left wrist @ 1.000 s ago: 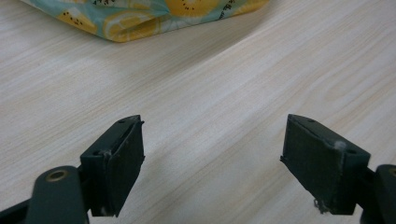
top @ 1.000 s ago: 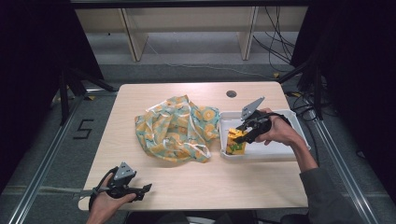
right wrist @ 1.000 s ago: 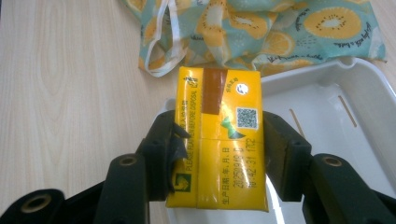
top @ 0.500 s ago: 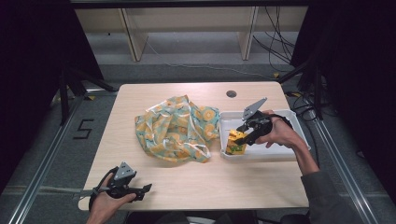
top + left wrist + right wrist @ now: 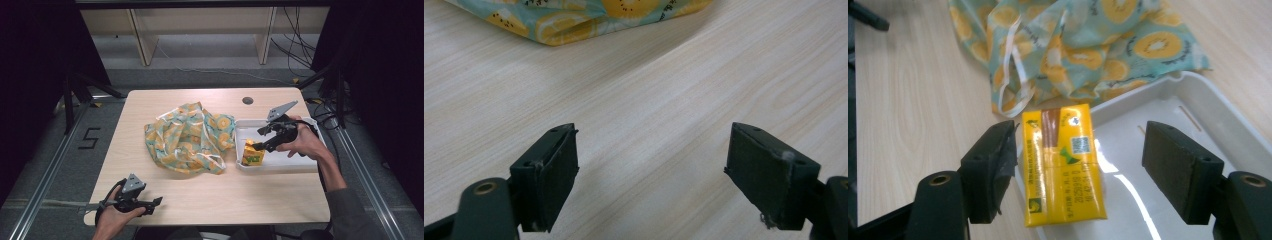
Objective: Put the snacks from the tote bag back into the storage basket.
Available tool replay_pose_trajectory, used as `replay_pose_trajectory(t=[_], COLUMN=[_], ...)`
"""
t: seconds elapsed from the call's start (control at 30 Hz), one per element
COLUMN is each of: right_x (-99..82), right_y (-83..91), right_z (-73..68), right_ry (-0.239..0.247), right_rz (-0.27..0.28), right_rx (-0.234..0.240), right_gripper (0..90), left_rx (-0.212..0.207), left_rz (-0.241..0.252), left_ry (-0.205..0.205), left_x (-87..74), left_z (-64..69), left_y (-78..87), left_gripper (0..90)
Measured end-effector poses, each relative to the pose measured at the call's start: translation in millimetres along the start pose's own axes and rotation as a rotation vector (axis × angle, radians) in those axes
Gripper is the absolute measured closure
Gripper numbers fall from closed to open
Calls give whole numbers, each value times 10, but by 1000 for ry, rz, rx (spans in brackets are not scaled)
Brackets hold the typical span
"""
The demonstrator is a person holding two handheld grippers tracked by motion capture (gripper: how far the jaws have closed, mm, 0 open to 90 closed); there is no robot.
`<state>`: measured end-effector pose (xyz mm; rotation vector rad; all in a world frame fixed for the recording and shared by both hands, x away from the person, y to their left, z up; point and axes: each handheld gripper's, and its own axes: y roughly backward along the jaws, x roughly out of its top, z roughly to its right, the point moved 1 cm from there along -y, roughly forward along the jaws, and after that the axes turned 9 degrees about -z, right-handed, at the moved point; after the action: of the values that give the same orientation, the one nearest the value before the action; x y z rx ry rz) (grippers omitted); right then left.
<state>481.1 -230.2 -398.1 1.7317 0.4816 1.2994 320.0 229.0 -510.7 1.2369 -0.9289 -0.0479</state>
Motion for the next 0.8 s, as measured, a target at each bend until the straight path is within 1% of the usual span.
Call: replay_pose_trajectory(t=[0.07, 0.1, 0.13, 0.17, 0.2, 0.23, 0.27, 0.33, 0.37, 0.4, 0.43, 0.5, 0.53, 0.6, 0.63, 0.67, 0.73, 0.8], right_x=[-28, -54, -54, -63, -82, -119, -119, -171, -171, -177, -189, -215, -225, -247, -271, -271, -312, -330], right_y=[58, 81, 81, 92, 115, 146, 146, 172, 172, 176, 179, 206, 211, 231, 236, 236, 259, 271], right_z=[7, -18, -18, -17, -16, -26, -26, -52, -52, -52, -63, -88, -104, -126, -152, -152, -167, -175], right_ry=[-16, -29, -29, -17, -22, -54, -54, -80, -80, -69, -72, -106, -110, -117, -133, -133, -133, -143], right_rz=[20, 47, 47, 52, 52, 54, 54, 67, 67, 67, 79, 81, 92, 79, 86, 86, 85, 81], right_rx=[-11, -15, -15, -17, -26, -45, -45, -61, -61, -56, -73, -80, -87, -100, -102, -102, -134, -132], right_gripper=[286, 286, 286, 285, 283, 277, 277, 248, 248, 246, 240, 236, 233, 236, 232, 232, 229, 236], left_rx=[2, 2, 2, 2, 2, 0, 1, 2, 3, 2, 3, 2, 2, 3, 4, 4, 3, 1], left_rz=[-2, -2, -2, -2, -2, -1, -1, -2, -2, -2, -2, -2, -1, -2, -3, -4, -1, 1], left_ry=[-2, -2, -1, -3, -3, -2, -2, -1, -1, 0, 0, -2, -2, -3, -3, -3, 0, -1], left_x=[0, 0, 0, 1, 1, 1, 1, 1, 1, 1, 1, 1, 1, 0, -1, -1, -1, -1], left_z=[-4, -4, -4, -4, -4, -2, -2, -4, -5, -4, -4, -3, -2, -5, -7, -8, -9, -11], left_y=[3, 3, 3, 2, 2, 2, 3, 4, 4, 3, 2, 2, 2, 4, 5, 6, 7, 8], left_gripper=[202, 202, 202, 202, 202, 202, 202, 202, 202, 202, 202, 202, 202, 202, 202, 202, 202, 202])
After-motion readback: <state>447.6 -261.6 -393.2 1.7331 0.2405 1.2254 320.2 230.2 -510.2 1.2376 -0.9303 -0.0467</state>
